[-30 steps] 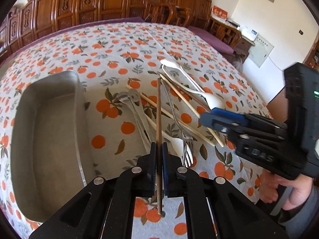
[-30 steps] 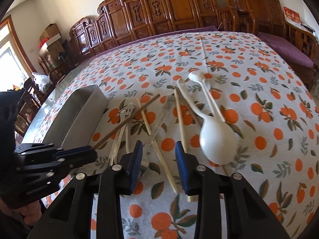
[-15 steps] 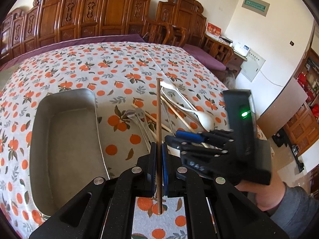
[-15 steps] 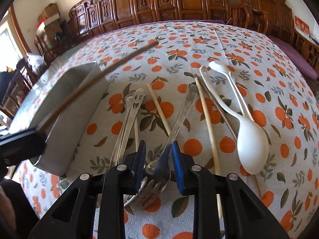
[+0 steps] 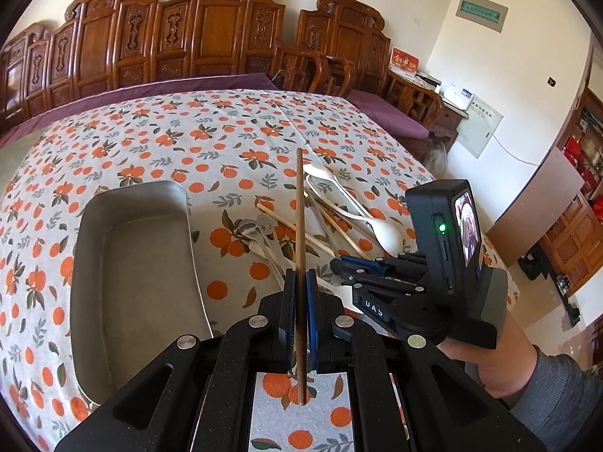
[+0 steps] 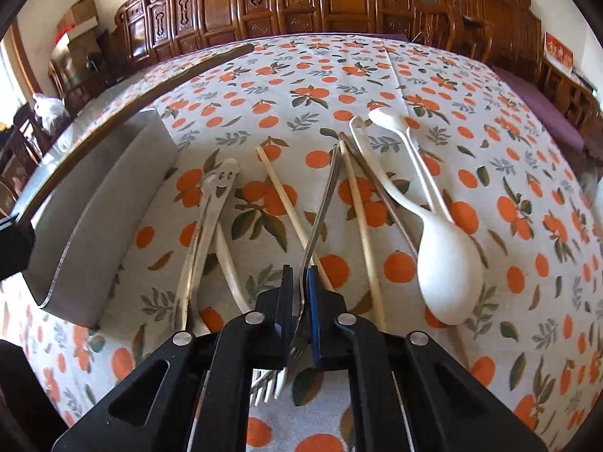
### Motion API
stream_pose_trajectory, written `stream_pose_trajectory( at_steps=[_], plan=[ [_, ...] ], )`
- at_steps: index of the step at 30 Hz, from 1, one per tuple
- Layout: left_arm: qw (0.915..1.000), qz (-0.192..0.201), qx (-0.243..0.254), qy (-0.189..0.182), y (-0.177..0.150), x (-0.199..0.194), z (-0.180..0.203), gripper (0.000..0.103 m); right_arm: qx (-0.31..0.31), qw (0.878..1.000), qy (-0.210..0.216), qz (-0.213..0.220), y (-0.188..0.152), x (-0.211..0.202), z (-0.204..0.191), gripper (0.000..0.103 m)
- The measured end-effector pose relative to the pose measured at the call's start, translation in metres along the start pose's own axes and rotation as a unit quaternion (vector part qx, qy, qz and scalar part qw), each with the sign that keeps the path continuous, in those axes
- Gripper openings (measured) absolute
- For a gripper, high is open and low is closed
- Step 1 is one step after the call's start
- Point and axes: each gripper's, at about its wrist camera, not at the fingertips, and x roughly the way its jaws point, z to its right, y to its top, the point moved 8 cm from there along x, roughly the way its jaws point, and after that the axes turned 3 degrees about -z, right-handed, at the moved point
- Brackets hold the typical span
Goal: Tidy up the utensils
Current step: 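Lift the chopstick with the left gripper while the right gripper grasps a white plastic fork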
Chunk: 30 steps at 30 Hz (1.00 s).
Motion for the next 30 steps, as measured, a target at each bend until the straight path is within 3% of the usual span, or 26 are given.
stream_pose_trajectory(
  at_steps=[14,23,30],
  plan=[
    [0.9992,0.021,-0.002,0.035,0.008,-0.030,-0.019,0.004,0.019,0.999,0.024,0.037,0.007,-0.029,0.004,0.004],
    [0.9983,0.023,-0.016,0.051,0.004,-0.035,-0.038,0.004,0.035,0.999,0.041,-0.004,-0.003,-0.005,0.011,0.005],
    [0.9988,0.023,-0.015,0.040,-0.001,-0.030,-0.037,0.004,0.052,0.997,0.064,-0.003,0.003,-0.001,0.014,0.007]
  ],
)
